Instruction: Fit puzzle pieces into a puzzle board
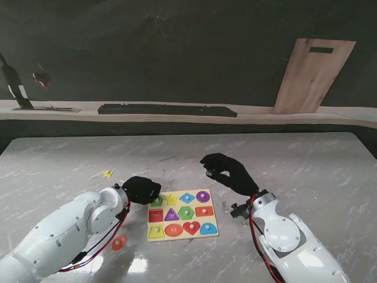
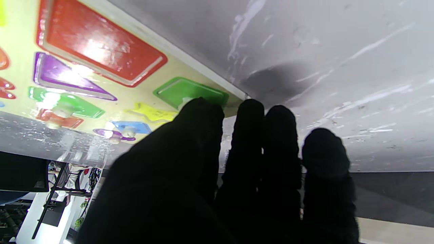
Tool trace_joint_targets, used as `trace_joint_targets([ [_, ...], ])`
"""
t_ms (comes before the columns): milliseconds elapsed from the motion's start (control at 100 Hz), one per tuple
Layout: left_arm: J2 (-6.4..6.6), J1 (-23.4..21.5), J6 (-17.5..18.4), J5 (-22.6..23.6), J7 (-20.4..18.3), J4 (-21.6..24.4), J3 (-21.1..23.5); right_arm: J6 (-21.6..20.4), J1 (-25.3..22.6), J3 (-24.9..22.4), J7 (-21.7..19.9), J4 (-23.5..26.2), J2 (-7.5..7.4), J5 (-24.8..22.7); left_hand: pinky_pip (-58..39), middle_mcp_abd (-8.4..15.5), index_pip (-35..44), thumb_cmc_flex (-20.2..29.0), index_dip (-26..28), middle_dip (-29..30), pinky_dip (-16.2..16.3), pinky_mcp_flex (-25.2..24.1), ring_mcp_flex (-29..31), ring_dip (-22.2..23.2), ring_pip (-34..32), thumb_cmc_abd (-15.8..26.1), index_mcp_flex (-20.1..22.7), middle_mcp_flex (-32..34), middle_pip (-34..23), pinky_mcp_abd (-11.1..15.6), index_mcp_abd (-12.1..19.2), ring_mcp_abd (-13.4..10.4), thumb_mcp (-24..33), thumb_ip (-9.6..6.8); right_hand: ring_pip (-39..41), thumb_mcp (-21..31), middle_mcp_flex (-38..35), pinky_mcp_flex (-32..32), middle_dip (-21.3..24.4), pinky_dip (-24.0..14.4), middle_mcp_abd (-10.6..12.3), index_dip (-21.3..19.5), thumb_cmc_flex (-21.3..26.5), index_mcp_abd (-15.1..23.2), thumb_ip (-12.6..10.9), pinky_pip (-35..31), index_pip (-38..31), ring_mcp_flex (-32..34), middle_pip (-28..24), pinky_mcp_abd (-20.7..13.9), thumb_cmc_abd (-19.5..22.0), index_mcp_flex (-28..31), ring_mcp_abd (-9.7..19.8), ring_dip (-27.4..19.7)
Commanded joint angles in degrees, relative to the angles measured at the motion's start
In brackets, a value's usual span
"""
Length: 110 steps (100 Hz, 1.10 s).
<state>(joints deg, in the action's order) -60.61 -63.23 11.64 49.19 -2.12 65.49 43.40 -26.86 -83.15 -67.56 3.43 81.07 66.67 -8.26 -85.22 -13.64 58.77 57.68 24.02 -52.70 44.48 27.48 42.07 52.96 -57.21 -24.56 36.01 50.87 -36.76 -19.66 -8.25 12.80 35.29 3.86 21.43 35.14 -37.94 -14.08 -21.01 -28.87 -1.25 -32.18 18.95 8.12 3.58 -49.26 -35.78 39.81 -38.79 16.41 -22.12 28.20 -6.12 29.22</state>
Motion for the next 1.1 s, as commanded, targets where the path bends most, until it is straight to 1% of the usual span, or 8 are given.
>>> trace_joint_targets([
  [0,0.16,-0.21,0.41,-0.33,-0.30,-0.75,-0.20,0.00,-0.43,0.02,0.22,0.23,0.18,-0.29,-0.36,0.22,-2.14,0.65,-1.60,-1.30,0.93,-0.34,-1.37,1.00,-1.19,-1.82,-0.59,-0.31,-0.12,1.92,2.93,-0.56,-0.14,1.95,0.77,-1.06,-1.29,0.32,-0.26,-0.58,0.27,-0.62,0.78,1.83,-1.29,-1.06,1.19,1.06,0.09,0.48,1.42,1.70,-0.01,0.69],
  [60,0.22,-0.49,0.48,-0.28,-0.47,-0.39,0.05,0.01,-0.45,-0.01,0.28,0.25,0.19,-0.30,-0.15,0.28,-4.51,-1.36,-2.81,-1.40,0.82,-0.57,-1.72,0.96,-0.96,-3.50,-1.65,-1.27,-0.55,1.89,3.35,-0.48,-0.99,2.18,0.74,-1.08,-1.34,0.34,-0.27,-0.57,0.25,-0.62,0.78,1.88,-1.29,-1.05,1.21,0.99,0.07,0.50,1.41,1.65,-0.07,0.69],
  [130,0.40,-1.01,0.62,0.24,-0.77,0.31,0.55,0.00,-0.46,-0.04,0.29,0.27,0.19,-0.31,0.22,0.30,-9.06,-4.83,-2.26,1.43,0.63,-1.08,-2.21,1.07,-0.46,-4.87,-2.67,-3.64,-3.63,1.98,3.33,-0.44,-1.18,2.18,0.76,-1.07,-1.24,0.36,-0.25,-0.56,0.30,-0.63,0.81,1.83,-1.29,-1.04,1.19,1.04,0.12,0.50,1.43,1.68,-0.09,0.69],
  [300,0.98,-2.44,0.53,2.23,-2.00,2.34,2.03,-0.06,-0.48,-0.07,0.31,0.28,0.19,-0.32,0.87,0.31,-16.96,-11.71,-0.98,5.01,0.57,-1.93,-3.27,1.23,0.47,-0.59,-4.38,-7.25,-4.77,2.25,-1.27,-0.54,0.83,-0.30,0.79,-1.08,-1.32,0.31,-0.27,-0.57,0.23,-0.63,0.80,1.83,-1.29,-1.07,1.18,1.10,0.09,0.50,1.42,1.68,-0.01,0.71],
  [390,1.21,-3.02,0.60,3.28,-2.11,2.94,2.72,-0.06,-0.49,-0.05,0.28,0.28,0.18,-0.31,1.03,0.34,-18.36,-12.69,-0.43,7.76,0.56,-2.11,-3.44,1.28,0.68,0.49,-4.46,-7.93,-4.97,2.35,-1.80,-0.57,0.62,-1.04,0.78,-1.08,-1.35,0.30,-0.27,-0.57,0.32,-0.64,0.82,1.85,-1.29,-1.07,1.15,1.07,0.08,0.49,1.38,1.70,-0.12,0.70],
  [730,1.75,-6.46,0.29,7.07,-1.80,6.11,7.00,-0.08,-0.29,0.11,0.10,0.07,0.17,-0.20,1.71,0.07,-20.49,-13.45,-0.35,9.06,0.34,-2.85,-4.26,1.15,1.28,3.39,-5.47,-9.67,-4.72,2.30,-2.25,-0.44,-0.96,-1.45,0.77,-1.08,-1.34,0.35,-0.27,-0.55,0.29,-0.62,0.82,1.91,-1.29,-1.05,1.21,1.07,0.09,0.49,1.37,1.60,-0.18,0.70],
  [920,1.46,-10.56,-0.60,8.01,0.13,9.62,11.46,-0.10,-0.16,0.22,0.05,-0.10,0.16,-0.30,1.91,-0.01,-20.82,-13.26,-0.20,9.33,0.22,-2.96,-4.41,1.07,1.40,3.99,-5.36,-9.94,-4.67,2.16,-2.24,-0.30,-2.14,-1.46,0.78,-1.11,-1.37,0.31,-0.29,-0.55,0.34,-0.63,0.83,1.80,-1.29,-1.07,1.16,1.07,0.05,0.49,1.42,1.72,-0.16,0.71],
  [1090,1.27,-15.97,-0.74,10.22,2.73,14.37,17.41,0.00,-0.01,0.37,0.28,-0.27,0.18,-0.78,2.10,0.08,-20.74,-12.99,-0.04,9.47,0.11,-3.14,-4.56,0.96,1.59,4.21,-4.97,-10.01,-4.64,2.12,-2.04,-0.34,-2.83,-1.37,0.77,-1.13,-1.33,0.34,-0.26,-0.55,0.26,-0.64,0.84,1.87,-1.29,-1.06,1.17,1.06,0.10,0.56,1.51,1.68,-0.17,0.71],
])
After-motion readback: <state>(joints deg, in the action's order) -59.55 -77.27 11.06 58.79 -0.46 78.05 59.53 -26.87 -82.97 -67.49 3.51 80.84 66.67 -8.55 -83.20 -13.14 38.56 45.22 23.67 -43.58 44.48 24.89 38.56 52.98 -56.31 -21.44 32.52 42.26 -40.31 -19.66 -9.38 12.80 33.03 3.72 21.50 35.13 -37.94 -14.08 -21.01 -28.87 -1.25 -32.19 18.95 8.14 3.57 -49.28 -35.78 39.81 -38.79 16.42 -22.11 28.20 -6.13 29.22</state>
